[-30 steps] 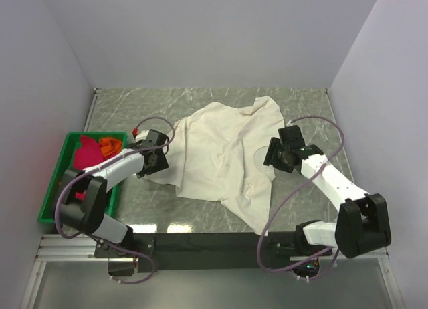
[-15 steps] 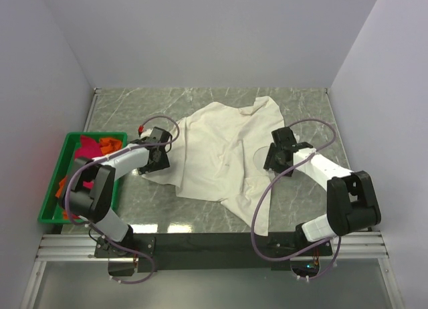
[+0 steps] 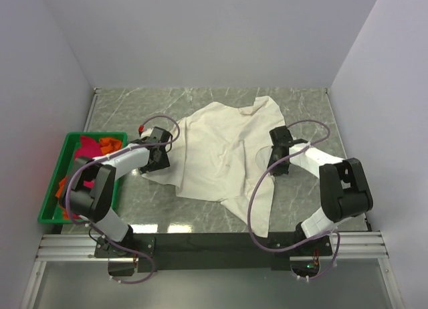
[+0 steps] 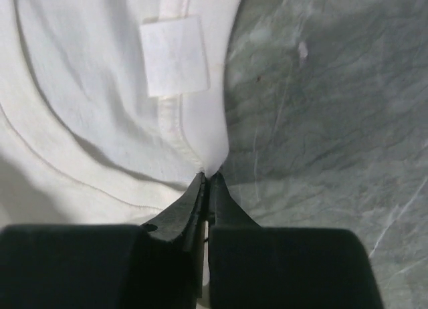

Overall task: Fold and stack the t-shirts
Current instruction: Flatten the tshirt out

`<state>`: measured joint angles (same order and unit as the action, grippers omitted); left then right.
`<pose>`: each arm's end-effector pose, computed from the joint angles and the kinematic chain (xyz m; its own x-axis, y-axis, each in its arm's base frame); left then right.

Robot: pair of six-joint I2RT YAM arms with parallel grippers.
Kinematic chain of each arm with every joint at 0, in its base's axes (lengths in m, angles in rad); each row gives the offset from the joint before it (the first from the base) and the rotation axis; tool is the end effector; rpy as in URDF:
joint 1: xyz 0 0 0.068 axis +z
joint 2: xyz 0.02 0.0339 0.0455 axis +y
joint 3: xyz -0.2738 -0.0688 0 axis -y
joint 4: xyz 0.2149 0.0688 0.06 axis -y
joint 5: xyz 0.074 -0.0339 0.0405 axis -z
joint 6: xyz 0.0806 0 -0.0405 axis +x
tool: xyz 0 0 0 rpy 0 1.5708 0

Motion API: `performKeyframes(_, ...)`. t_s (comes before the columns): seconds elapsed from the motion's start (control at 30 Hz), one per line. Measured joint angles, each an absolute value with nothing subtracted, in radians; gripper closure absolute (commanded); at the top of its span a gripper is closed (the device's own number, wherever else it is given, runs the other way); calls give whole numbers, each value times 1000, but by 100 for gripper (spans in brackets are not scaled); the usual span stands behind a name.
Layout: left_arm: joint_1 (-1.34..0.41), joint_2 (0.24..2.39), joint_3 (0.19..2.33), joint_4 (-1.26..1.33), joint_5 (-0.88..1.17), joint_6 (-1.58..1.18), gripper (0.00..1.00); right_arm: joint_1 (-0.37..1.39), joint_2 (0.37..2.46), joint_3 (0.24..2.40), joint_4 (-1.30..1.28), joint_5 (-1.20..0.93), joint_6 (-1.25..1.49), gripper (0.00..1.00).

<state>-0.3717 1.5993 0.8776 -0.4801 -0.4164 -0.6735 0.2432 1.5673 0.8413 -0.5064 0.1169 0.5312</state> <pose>0.2746 -0.0721 0.1525 -0.8016 -0.2997 -0.5172 -0.3886 0.9187 0.0699 0.2650 0.0561 0.1442 -0.8915 0.2972 -0.3420 0.2900 0.9542 0.0733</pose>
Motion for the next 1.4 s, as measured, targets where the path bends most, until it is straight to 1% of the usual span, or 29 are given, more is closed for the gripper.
performKeyframes(0.17,-372,1600,878,-478,-415,-674,30,139,1634,925,-526,97,522,100)
performKeyframes(0.33,-371,1600,878,-476,-411,-675,30,-11,1779,1158,-551,120,529,100)
performKeyframes(0.43,-369,1599,878,-475,-405,-677,29,-50,1863,1326,-566,145,535,99)
performKeyframes(0.47,-369,1597,877,-475,-403,-678,28,-57,1898,1394,-577,152,535,95)
performKeyframes(0.5,-368,1593,875,-472,-397,-678,28,-61,1929,1454,-580,159,535,88)
performKeyframes(0.53,-367,1589,870,-470,-389,-682,27,-65,1956,1507,-584,167,535,73)
performKeyframes(0.6,-367,1570,853,-466,-372,-694,26,-67,1988,1586,-598,178,527,60)
performKeyframes(0.63,-367,1557,842,-468,-363,-698,25,-68,1993,1605,-604,180,524,56)
performKeyframes(0.67,-367,1542,831,-470,-356,-704,25,-68,1992,1621,-612,182,519,48)
performKeyframes(0.7,-367,1526,822,-472,-351,-710,25,-68,1982,1626,-616,182,517,44)
performKeyframes(0.73,-367,1504,812,-475,-343,-720,24,-68,1966,1621,-619,179,514,36)
performKeyframes(0.8,-367,1468,797,-475,-334,-730,24,-68,1900,1563,-612,169,514,30)
performKeyframes(0.83,-367,1450,789,-474,-331,-738,24,-68,1832,1483,-598,154,515,28)
performKeyframes(0.9,-367,1410,775,-475,-325,-749,25,-67,1731,1380,-593,134,518,27)
performKeyframes(1.03,-367,1363,750,-476,-322,-757,25,-51,1486,1142,-585,73,532,21)
performKeyframes(1.2,-366,1354,707,-477,-320,-773,26,33,1261,899,-599,25,556,20)
performKeyframes(1.3,-361,1372,707,-469,-320,-776,31,57,1169,809,-622,7,561,20)
performKeyframes(1.4,-356,1411,708,-466,-319,-776,32,56,1098,763,-639,10,560,20)
